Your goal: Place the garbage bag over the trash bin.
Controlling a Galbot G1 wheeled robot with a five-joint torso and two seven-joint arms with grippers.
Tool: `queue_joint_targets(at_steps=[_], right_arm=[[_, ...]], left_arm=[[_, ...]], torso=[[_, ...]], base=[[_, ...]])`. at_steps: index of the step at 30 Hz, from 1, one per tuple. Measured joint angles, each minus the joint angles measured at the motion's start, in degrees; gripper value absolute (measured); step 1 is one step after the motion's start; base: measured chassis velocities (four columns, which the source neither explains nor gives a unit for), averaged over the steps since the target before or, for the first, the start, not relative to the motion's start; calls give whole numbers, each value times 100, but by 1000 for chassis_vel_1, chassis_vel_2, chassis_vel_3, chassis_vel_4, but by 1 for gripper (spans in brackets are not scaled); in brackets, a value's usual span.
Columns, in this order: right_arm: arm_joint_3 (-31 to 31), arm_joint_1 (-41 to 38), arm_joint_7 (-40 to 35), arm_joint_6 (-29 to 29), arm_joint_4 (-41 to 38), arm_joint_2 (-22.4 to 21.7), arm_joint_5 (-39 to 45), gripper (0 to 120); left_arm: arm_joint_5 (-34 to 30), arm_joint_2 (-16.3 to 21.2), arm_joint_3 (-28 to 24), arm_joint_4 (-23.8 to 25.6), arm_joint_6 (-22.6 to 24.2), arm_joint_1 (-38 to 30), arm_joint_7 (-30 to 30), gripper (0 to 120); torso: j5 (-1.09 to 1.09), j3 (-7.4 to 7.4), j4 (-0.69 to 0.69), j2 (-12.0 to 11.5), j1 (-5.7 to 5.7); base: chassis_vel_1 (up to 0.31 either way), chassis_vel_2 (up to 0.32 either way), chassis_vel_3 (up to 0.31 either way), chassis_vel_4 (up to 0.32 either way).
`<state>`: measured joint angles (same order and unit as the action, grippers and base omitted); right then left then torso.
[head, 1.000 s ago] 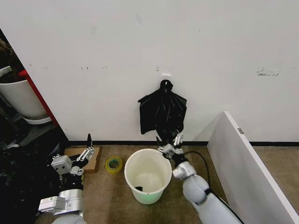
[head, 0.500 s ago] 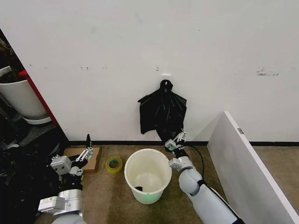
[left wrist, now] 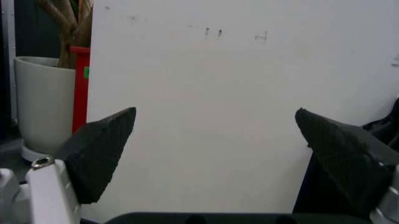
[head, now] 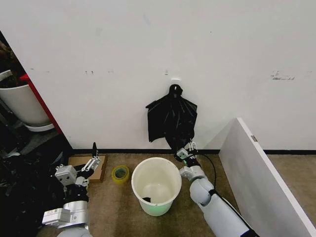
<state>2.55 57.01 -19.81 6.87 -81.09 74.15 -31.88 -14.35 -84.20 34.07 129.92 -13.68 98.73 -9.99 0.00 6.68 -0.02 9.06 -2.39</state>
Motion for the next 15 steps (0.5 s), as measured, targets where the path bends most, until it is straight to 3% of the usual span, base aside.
queue_joint_targets(at_steps=[8,13,15], right_arm=[[-95,141,-125,-94,-422,-50,1199,1],[-98,247,-130,-359,-885,-79,2041,0],[-48,300,60,-890,-1252,-76,2838,0]], left_arm=[[-19,35,-28,-73,-4,-65,-3,100],[-31,165,-28,-137,-7,-110,60,100],[-72,358,-11,-198,-87,-189,256,100]], torso=[[0,0,0,0,0],[-1,0,0,0,0],[-1,0,1,0,0]], base=[[0,0,0,0],[0,0,0,0],[0,0,0,0]])
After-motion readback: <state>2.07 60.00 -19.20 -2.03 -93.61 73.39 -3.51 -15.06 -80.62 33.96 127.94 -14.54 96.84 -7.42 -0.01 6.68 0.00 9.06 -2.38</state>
